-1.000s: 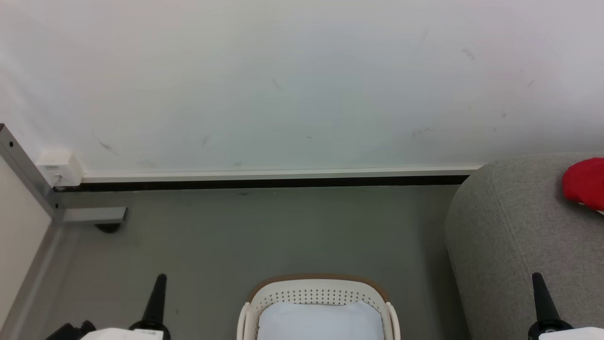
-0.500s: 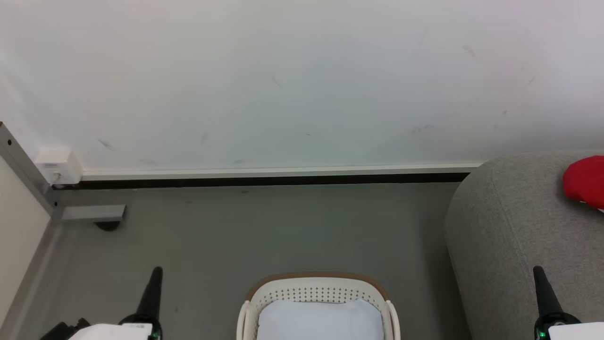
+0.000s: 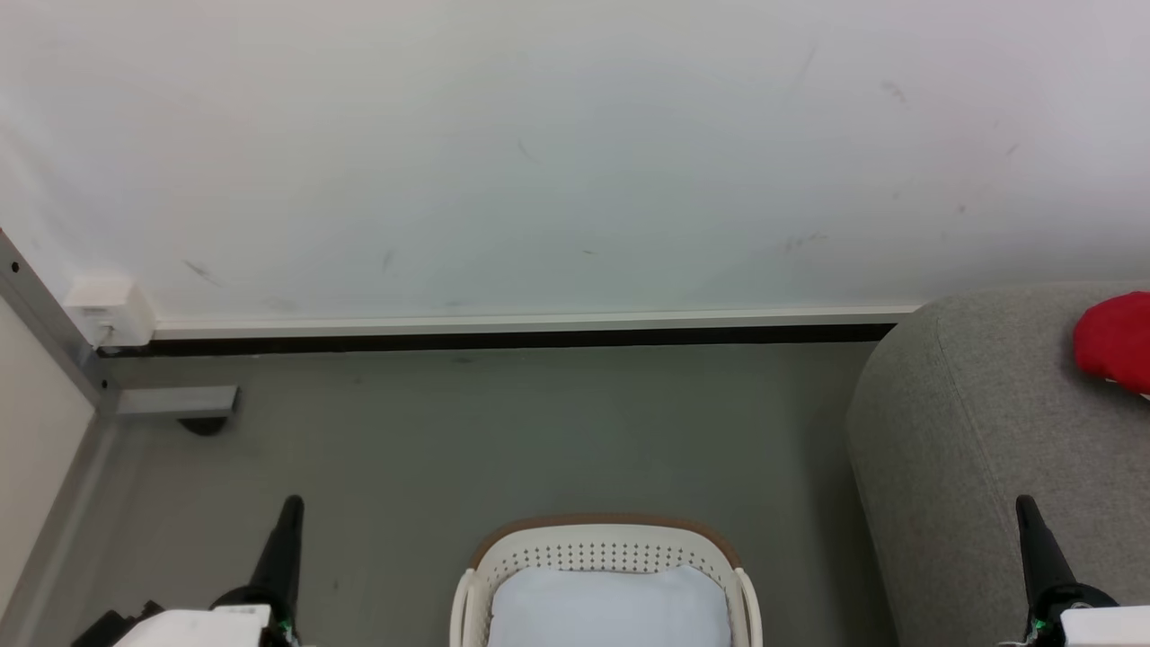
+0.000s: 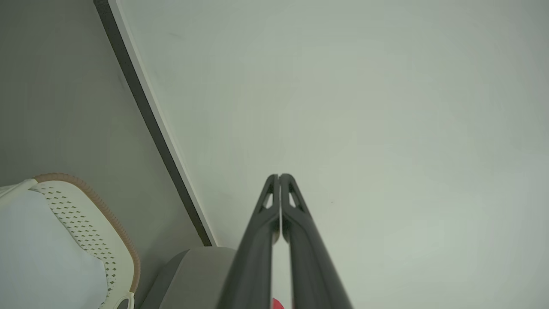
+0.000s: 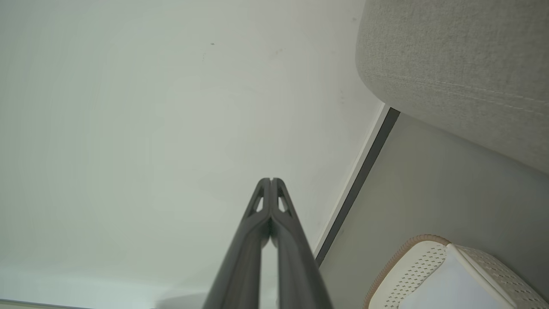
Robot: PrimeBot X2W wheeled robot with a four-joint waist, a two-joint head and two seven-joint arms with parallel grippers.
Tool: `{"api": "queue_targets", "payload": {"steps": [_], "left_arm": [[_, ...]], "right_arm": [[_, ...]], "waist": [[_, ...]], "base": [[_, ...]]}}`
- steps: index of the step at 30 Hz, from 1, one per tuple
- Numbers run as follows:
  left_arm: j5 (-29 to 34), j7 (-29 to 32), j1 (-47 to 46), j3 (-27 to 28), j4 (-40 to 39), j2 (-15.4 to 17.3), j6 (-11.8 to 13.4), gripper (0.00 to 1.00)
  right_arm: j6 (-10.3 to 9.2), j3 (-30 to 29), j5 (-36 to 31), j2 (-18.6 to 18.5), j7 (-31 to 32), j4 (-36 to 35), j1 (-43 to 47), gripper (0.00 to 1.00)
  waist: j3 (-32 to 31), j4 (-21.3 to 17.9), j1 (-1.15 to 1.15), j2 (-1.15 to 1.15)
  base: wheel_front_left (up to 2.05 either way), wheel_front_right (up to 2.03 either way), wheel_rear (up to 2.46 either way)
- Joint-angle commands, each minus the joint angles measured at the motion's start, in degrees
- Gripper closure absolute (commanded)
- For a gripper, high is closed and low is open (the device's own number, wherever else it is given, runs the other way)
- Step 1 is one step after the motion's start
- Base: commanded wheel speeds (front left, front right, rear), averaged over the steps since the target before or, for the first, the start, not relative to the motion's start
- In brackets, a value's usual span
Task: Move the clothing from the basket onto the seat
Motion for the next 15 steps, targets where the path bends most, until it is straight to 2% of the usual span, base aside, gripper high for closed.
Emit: {"api": "queue_targets", "payload": {"steps": [1, 15], "left_arm": [[-1.6, 0.4, -0.8, 0.4, -0.3, 0.4, -0.4, 1.0], [-6.4, 1.7, -1.3, 1.2, -0.6, 0.4, -0.5, 1.0]], "right_arm": [[-0.12, -0.2, 1.6, -0.6, 0.3, -0.5, -1.2, 1.0], [-0.13, -0.6, 7.0, -0.6, 1.6, -0.9, -1.6, 1.0]], "waist": [[0.0, 0.0, 0.0, 0.0], [0.4, 0.0, -0.01, 0.0]], "base": [[0.0, 0.0, 0.0], [0.0, 0.0, 0.0]]}}
